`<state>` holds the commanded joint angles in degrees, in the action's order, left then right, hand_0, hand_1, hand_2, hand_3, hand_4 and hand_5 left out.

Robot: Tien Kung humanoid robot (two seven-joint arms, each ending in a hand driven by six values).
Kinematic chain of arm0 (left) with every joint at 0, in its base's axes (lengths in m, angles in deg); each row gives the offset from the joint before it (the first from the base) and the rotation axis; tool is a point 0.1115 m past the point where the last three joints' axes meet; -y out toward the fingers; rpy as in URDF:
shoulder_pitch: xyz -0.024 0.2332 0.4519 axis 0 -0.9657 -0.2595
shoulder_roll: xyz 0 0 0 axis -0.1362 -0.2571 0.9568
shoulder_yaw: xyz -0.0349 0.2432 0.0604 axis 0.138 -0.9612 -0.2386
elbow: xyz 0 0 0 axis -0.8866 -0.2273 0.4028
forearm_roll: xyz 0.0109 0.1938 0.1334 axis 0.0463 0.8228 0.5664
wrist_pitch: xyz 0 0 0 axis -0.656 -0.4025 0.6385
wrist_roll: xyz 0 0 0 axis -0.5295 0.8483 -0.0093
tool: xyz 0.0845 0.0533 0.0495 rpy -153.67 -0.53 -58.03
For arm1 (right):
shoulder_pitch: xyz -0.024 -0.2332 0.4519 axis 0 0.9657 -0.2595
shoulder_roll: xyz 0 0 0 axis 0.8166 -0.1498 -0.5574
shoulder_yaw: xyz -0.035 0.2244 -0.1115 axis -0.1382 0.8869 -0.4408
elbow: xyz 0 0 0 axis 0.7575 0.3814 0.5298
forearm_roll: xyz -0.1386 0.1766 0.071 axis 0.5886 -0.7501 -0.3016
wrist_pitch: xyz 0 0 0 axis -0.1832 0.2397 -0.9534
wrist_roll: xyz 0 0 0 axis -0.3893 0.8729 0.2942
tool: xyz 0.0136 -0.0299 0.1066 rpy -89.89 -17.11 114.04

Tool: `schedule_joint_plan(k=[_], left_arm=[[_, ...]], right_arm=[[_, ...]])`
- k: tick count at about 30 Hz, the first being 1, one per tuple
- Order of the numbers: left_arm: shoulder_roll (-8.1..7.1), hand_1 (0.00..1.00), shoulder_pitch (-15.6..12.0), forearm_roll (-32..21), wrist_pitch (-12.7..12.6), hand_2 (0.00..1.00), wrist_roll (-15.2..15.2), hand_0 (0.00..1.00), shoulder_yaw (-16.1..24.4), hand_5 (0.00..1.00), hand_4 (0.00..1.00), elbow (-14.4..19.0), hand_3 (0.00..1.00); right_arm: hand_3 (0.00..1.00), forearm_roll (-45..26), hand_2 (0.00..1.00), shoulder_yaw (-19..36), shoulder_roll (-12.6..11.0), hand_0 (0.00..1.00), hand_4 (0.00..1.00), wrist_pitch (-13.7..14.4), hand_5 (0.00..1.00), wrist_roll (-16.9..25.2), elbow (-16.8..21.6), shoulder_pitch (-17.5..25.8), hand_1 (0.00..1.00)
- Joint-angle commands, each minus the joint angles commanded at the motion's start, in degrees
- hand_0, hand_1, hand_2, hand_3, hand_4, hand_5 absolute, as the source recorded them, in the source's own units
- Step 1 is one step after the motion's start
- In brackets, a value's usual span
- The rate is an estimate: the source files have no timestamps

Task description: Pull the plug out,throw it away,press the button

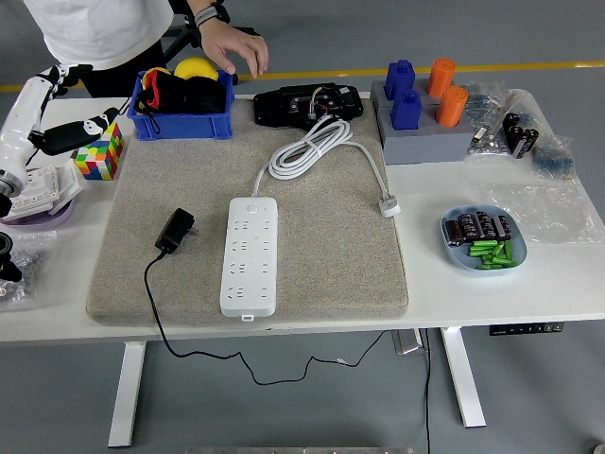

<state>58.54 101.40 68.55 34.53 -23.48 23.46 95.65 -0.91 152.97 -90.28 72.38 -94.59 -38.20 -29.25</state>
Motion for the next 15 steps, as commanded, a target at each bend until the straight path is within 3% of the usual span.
schedule_joint_plan(k=[1,6,7,9,15], left_arm=[[-0.05,0.985,-0.5,-0.2,0.1,0.971,0.2,0.93,0.4,0.602,0.792,-0.1,0.945],[0.13,0.985,-2.3,-0.7,0.9,0.971,0.6,0.93,3.1,0.602,0.792,0.0,0.945],[0.19,0.993,-2.4,-0.8,1.0,0.976,0.6,0.94,3.3,0.693,0.791,0.0,0.959],[0.36,0.993,-2.8,-1.4,1.3,0.976,0.8,0.94,4.5,0.693,0.791,0.4,0.959],[0.61,0.985,-2.0,-1.5,1.1,0.964,1.4,0.936,6.9,0.695,0.787,1.0,0.952]], right_arm=[[0.677,0.0,0.666,0.0,0.0,0.749,0.761,0.0,0.665,0.0,0.0,0.0,0.683],[0.677,0.0,0.666,0.1,0.0,0.749,0.761,0.0,0.665,0.0,-0.1,0.0,0.683],[0.677,0.1,0.666,0.1,0.0,0.748,0.762,0.0,0.665,0.0,-0.1,0.0,0.683],[0.677,0.1,0.666,0.2,-0.1,0.748,0.762,0.0,0.665,0.0,-0.1,-0.1,0.683],[0.677,-0.5,0.666,-1.3,-0.2,0.749,0.762,-0.2,0.665,-0.1,-0.5,-2.3,0.683]])
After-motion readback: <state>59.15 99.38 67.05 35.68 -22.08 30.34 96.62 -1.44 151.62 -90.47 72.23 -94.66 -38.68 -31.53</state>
